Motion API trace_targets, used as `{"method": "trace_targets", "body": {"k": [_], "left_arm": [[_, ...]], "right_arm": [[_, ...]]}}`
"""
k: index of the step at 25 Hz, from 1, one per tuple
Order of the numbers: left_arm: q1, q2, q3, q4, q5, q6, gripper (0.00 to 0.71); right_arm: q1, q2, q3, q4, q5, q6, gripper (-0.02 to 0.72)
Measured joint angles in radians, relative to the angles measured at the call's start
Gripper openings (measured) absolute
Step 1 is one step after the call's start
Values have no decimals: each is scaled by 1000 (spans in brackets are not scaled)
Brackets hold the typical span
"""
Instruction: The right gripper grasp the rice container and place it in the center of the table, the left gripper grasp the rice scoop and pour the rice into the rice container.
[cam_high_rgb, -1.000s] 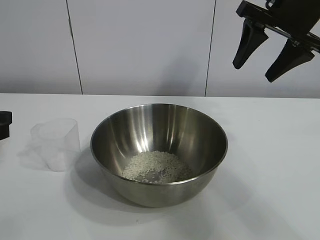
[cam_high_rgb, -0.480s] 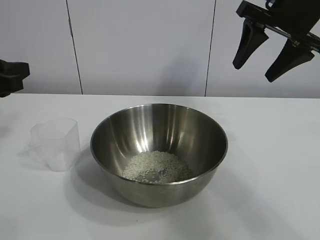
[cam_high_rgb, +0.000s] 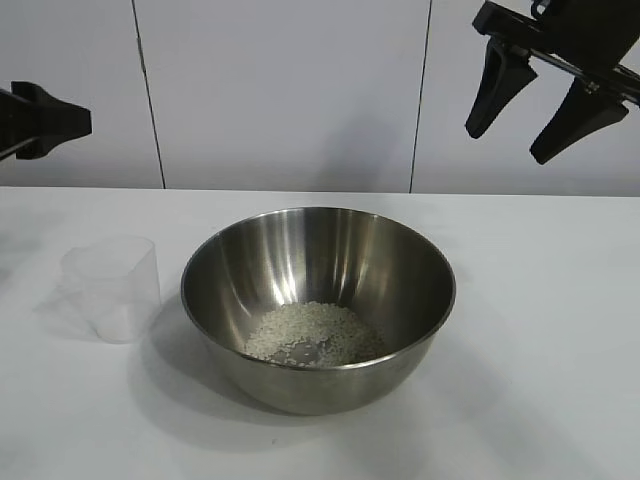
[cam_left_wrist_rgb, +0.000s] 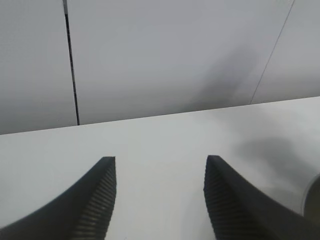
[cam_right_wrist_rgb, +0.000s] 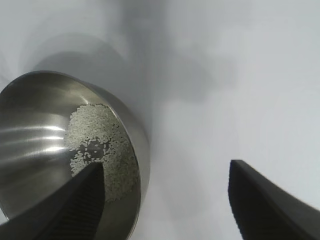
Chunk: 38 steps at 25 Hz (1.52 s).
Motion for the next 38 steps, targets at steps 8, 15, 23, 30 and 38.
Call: {"method": "trace_targets", "body": {"k": [8,15,23,30,38], "left_arm": [[0,-58,-152,303,154,-328,392],[0,-60,-206,477,156,-540,392],[0,-60,-320,851,126,-904,392],[0,-60,-391,1091,18,-1149,392],[0,-60,-515,1215,-152,-1348,392]], "right_arm": [[0,0,0,0,-4,0,484],[0,0,0,0,-6,0,484],[0,0,0,0,-8,0,484],[0,0,0,0,-8,0,484],[0,0,0,1,0,0,484]]}}
